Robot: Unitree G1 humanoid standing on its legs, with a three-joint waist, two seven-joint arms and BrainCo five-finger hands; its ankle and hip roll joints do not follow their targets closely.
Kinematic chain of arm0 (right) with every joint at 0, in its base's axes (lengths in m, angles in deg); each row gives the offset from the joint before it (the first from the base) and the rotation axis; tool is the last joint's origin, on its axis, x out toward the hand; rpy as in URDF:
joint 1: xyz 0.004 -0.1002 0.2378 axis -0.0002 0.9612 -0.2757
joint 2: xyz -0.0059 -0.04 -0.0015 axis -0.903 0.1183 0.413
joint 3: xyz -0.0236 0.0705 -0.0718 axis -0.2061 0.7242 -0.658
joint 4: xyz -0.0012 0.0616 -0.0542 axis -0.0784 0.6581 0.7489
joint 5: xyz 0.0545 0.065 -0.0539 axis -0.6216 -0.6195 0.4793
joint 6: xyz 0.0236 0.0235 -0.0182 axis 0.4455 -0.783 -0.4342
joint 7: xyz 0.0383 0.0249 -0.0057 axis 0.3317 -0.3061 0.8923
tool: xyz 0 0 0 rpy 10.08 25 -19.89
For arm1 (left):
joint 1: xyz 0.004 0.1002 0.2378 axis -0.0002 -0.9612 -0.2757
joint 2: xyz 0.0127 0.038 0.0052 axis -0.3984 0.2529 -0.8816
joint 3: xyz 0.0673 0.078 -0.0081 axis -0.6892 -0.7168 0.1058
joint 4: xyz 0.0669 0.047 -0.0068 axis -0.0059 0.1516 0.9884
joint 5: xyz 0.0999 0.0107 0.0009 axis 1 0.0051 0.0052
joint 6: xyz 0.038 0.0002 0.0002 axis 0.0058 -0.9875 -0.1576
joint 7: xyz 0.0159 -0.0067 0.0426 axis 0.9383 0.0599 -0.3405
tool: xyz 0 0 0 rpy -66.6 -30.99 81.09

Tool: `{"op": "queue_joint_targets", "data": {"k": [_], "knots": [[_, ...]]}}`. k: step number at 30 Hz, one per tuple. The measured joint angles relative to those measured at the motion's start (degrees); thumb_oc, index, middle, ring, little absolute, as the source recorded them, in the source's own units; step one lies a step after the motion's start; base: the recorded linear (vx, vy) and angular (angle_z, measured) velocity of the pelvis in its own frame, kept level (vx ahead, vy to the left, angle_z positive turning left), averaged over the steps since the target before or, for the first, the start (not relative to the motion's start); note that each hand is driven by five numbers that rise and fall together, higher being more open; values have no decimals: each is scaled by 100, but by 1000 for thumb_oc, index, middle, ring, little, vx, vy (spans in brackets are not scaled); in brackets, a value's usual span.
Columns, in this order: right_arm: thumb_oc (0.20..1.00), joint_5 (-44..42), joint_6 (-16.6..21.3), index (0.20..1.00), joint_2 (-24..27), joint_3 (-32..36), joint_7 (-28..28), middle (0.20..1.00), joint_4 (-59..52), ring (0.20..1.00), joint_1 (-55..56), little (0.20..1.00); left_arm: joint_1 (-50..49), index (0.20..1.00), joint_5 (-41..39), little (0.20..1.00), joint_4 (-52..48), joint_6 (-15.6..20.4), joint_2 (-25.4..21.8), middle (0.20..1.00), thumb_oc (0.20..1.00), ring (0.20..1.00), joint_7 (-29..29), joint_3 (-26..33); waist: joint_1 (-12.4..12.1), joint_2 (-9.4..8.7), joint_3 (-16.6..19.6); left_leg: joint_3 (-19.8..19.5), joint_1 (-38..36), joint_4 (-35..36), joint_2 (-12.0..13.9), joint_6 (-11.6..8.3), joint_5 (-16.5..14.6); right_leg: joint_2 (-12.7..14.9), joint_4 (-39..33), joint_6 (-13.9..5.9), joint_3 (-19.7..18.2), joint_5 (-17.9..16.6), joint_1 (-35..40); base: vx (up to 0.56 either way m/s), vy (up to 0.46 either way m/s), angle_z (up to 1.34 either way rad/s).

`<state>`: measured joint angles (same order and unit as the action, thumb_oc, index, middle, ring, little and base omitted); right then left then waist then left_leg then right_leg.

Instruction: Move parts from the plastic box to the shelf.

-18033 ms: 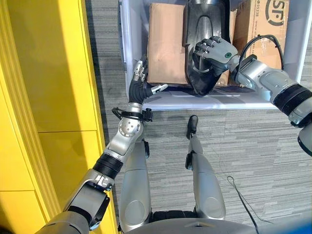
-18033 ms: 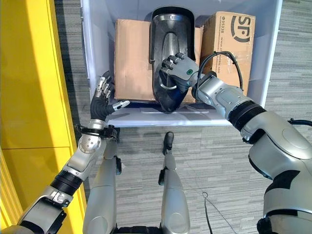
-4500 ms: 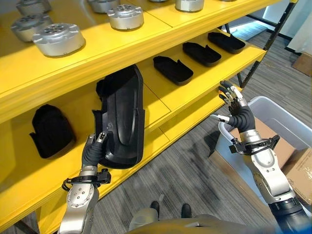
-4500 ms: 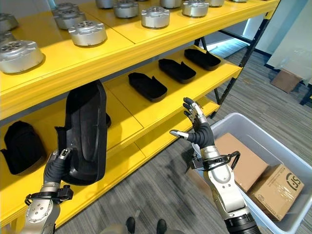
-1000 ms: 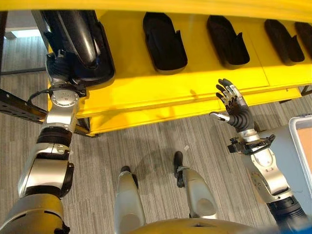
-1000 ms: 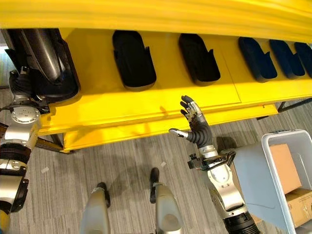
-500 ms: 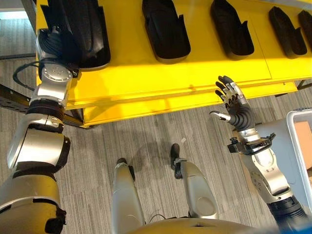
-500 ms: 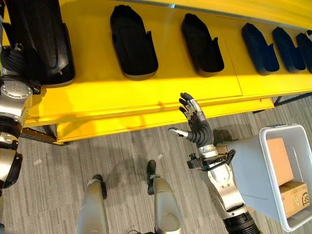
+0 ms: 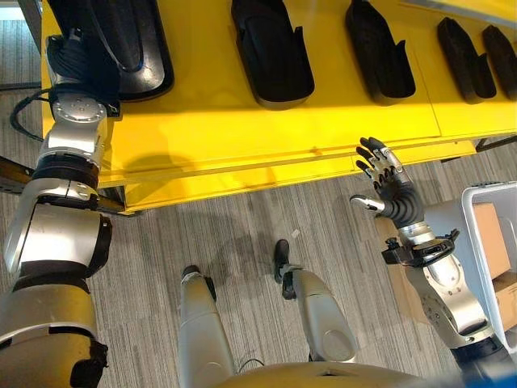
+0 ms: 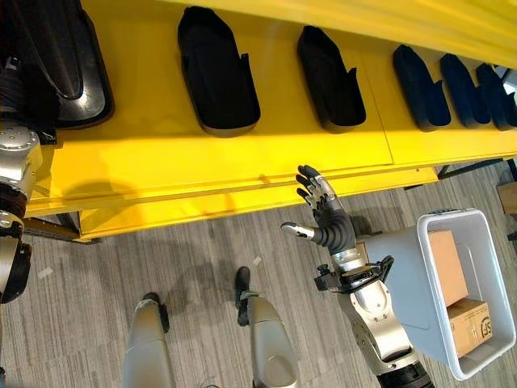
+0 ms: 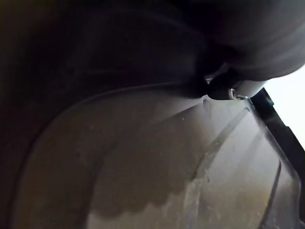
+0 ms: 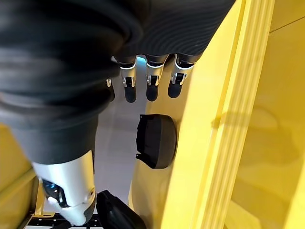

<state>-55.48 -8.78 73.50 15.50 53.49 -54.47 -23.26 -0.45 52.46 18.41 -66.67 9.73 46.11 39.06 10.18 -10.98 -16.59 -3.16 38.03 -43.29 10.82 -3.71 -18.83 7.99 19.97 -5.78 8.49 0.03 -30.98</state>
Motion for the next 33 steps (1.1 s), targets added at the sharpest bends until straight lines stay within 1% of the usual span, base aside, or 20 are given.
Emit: {"op": "queue_joint_targets", "data": {"k": [5,8,10,16,27,28,29,30,33], "knots": [[1000,-36,0,1000,2,18,80,1000,0,1000,106,1000,-15,200,-211,200,54,-20,21,200,200,200,42,30,-6,4,88,36,10,-9,5,0,1,0,9,-8,-37,-8,-40,-7,-7,-2],[1000,-137,0,1000,2,27,117,1000,0,1000,162,1000,-28,200,-201,200,131,-19,20,200,200,200,44,30,-3,26,113,59,20,-10,14,1,1,-14,9,-12,-91,-16,-70,-11,-12,-4],[1000,-138,0,1000,2,56,144,1000,-5,1000,230,1000,-42,200,-199,200,236,-29,49,200,200,200,50,30,23,93,281,61,137,-14,17,1,1,-25,5,-5,-100,-17,-182,-15,0,-1],[1000,-146,-1,1000,9,79,218,1000,-46,1000,264,1000,-90,200,80,200,268,-24,112,200,200,200,46,32,3,109,294,77,152,-50,19,1,0,-52,21,-21,-129,-33,-202,-16,-4,-1],[1000,-153,-2,1000,11,88,225,1000,-46,1000,267,1000,-128,200,340,200,243,21,171,200,200,200,44,132,1,130,312,65,269,-132,16,15,-8,-55,-3,-2,-140,-46,-273,0,0,0],[1000,-154,-2,1000,11,89,227,1000,-47,1000,267,1000,-140,467,338,467,235,26,170,467,467,467,43,153,1,131,312,64,269,-129,18,15,-7,-55,-7,-2,-140,-46,-273,0,0,0],[1000,-154,-2,1000,11,90,227,1000,-46,1000,268,1000,-151,906,339,906,224,27,169,906,906,906,43,155,0,131,312,63,269,-127,18,15,-8,-56,-9,-2,-140,-46,-273,0,0,0],[1000,-154,-3,1000,11,90,229,1000,-46,1000,264,1000,-164,1000,334,1000,218,35,171,1000,1000,1000,48,192,-2,131,312,64,269,-123,18,15,-8,-54,-10,-2,-140,-46,-275,0,0,0],[1000,-156,-4,1000,11,94,230,1000,-46,1000,260,1000,-172,1000,287,1000,217,43,173,1000,1000,1000,65,283,-1,136,315,64,270,-122,17,15,-7,-57,-8,-3,-140,-47,-276,0,0,0]]}}
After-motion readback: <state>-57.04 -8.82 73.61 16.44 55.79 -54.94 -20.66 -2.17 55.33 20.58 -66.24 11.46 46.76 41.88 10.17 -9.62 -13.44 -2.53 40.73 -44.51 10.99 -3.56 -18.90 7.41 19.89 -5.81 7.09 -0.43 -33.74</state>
